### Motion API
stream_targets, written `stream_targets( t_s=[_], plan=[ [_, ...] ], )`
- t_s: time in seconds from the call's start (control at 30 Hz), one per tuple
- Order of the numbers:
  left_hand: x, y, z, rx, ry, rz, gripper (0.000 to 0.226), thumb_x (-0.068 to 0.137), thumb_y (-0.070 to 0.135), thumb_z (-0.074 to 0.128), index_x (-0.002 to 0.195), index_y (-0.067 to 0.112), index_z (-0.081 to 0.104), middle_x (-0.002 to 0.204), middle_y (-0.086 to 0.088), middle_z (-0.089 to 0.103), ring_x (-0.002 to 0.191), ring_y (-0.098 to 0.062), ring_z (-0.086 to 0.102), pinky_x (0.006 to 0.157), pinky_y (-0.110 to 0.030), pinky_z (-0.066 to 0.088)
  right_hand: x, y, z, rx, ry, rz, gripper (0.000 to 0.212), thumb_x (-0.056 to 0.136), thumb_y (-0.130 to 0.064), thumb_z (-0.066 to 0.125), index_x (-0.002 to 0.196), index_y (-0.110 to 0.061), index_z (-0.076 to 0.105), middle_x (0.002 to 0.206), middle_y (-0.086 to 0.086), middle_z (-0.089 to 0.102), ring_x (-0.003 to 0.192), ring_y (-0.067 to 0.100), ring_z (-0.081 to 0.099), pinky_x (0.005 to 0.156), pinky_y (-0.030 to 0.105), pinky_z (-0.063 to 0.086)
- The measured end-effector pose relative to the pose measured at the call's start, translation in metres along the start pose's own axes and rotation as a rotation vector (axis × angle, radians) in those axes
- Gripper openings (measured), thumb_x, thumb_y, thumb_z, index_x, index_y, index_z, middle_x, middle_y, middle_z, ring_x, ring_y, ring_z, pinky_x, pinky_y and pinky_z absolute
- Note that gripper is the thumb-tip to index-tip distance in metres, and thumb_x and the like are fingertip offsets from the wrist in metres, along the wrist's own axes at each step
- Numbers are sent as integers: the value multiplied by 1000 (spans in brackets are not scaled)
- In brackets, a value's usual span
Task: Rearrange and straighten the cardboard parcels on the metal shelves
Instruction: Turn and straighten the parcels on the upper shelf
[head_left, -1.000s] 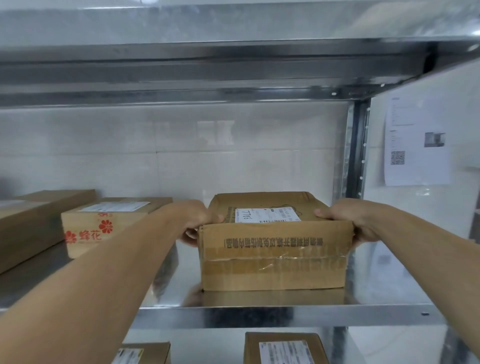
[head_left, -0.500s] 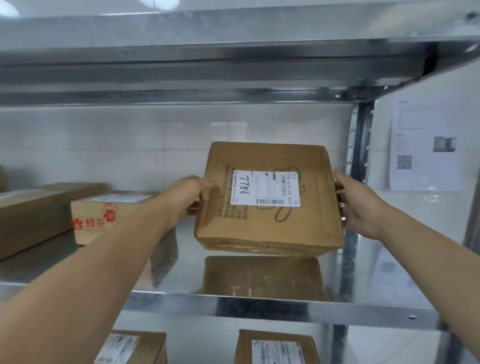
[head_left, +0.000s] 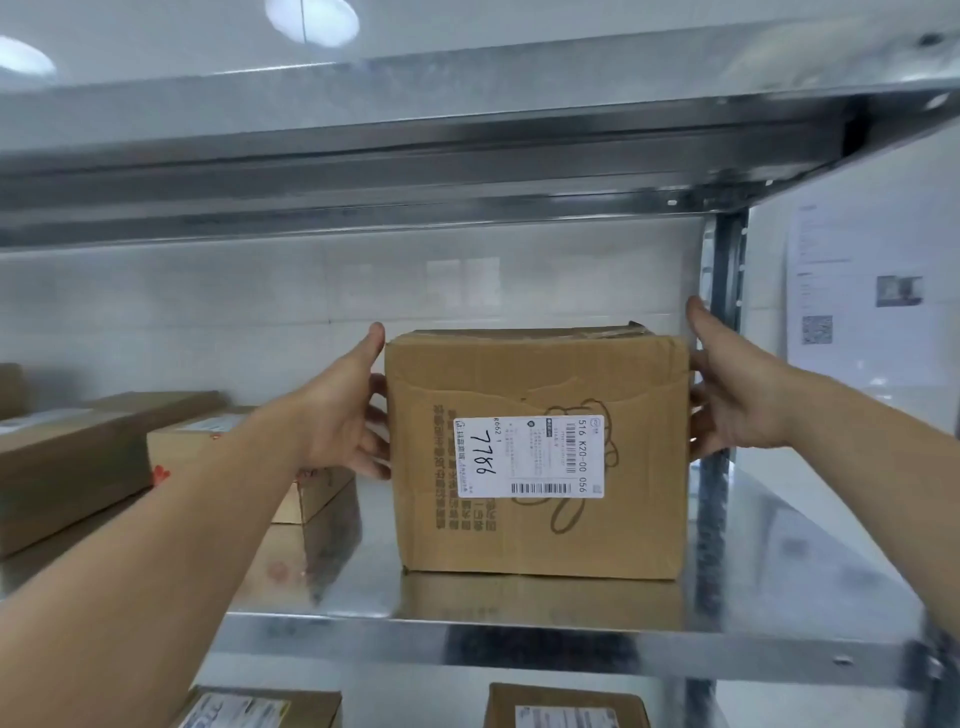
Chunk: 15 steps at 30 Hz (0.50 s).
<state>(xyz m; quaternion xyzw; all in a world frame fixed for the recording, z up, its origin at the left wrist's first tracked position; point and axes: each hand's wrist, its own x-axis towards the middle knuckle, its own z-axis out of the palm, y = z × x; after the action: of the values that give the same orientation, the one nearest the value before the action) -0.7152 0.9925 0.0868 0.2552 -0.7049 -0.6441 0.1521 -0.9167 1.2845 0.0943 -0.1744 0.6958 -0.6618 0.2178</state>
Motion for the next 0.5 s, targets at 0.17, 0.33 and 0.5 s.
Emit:
stream_targets(
  t_s=[0.17,0.33,0.5],
  plan=[
    [1,34,-8,227,2,-76,93,83,90,28,119,11,59,107,-25,74,102,-47,70,90,-52,53,-2,-29,4,-330,-45,89,88,80,-84,55,132,-13,59,120,31,68,94,54,71,90,73,51],
    [5,58,5,452,22,-84,63,90,70,52,120,15,64,109,-18,74,94,-36,71,82,-40,54,1,-44,9,-619,-51,71,56,86,-53,71,115,-5,74,106,26,75,88,44,75,73,54,63],
    [10,66,2,531,-33,-86,43,95,56,55,109,17,67,101,-15,74,96,-33,70,89,-39,55,4,-51,11,-687,-107,89,44,93,-40,67,114,-2,75,96,19,77,78,34,77,59,42,65]
  ],
)
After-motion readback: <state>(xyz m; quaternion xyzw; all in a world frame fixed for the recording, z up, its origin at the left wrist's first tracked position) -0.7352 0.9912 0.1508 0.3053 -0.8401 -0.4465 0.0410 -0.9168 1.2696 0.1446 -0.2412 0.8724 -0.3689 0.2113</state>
